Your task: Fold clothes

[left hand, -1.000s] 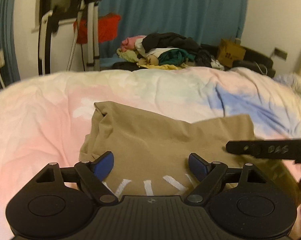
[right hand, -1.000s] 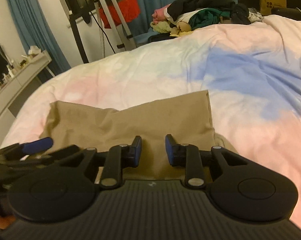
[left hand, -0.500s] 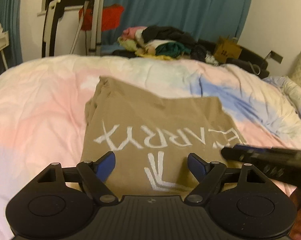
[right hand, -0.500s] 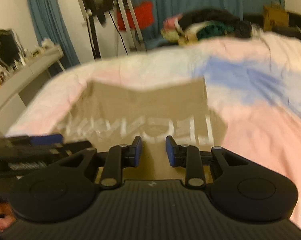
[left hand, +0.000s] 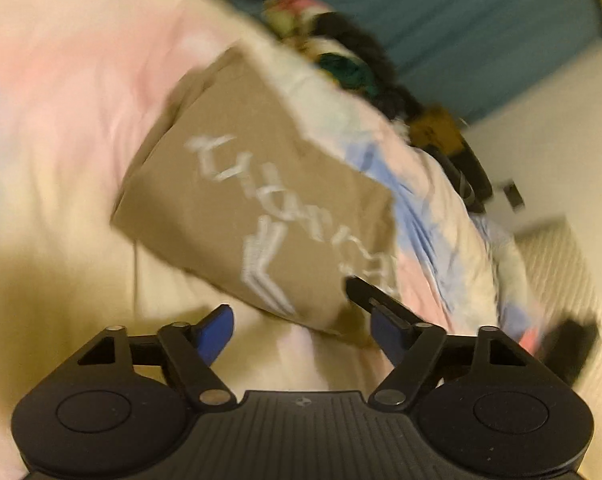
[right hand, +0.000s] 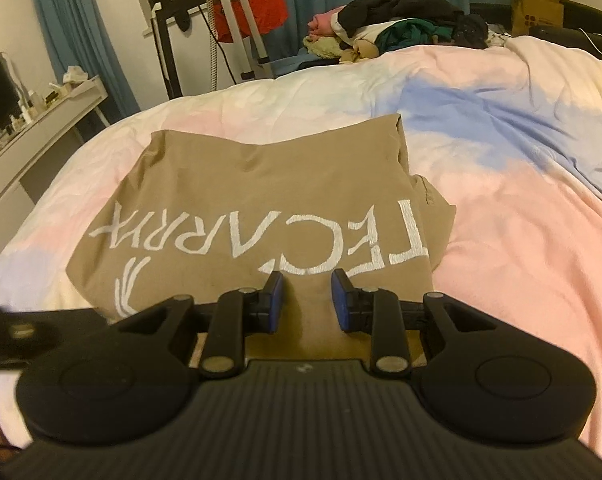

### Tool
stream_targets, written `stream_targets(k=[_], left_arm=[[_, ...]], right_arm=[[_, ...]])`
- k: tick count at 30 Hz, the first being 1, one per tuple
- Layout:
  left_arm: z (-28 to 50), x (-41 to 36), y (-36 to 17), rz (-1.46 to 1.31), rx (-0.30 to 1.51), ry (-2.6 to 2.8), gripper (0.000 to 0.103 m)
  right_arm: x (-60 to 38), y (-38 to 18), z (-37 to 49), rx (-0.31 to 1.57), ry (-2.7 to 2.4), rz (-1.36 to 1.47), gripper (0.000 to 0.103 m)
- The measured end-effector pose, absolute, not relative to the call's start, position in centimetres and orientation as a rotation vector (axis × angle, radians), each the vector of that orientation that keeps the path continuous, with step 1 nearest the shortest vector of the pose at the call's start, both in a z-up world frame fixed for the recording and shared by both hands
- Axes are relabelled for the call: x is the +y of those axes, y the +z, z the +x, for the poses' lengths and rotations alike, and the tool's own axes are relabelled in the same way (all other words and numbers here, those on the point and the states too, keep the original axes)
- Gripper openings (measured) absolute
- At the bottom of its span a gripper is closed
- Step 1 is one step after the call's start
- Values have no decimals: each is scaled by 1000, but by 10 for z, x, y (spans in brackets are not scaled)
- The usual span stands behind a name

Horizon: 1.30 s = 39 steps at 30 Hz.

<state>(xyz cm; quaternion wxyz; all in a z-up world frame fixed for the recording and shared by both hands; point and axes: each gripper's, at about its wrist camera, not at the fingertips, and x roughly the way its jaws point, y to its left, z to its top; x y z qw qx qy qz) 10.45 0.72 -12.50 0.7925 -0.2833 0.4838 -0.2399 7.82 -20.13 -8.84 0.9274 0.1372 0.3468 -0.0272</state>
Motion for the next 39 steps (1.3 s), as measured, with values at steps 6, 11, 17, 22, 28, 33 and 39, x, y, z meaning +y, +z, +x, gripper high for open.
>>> stream_targets(k=[6,11,17,22,28,33,39], left_arm=[[128,29,-152,-835,1021,-374,56],[125,44,-158,-937,1020,-344,42],[122,51,-156,-955,998,-348,28],[122,51,-158,-973,984,-358,25],[122,51,-149,-1006,913,-386,21],[123,51,-146,-1021,885,-393,20],[124,51,-141,-1012,894,-399,20]], right_arm=[[-201,-90,76,699,-71,299,29],[-203,-82,70,665,-91,359,32],[-211,-68,57,605,45,642,79],[-205,-96,60,688,227,994,92],[-209,-143,63,730,207,1297,91],[-238,-148,43,521,-9,1391,91],[-249,-156,41,526,-108,1385,53]])
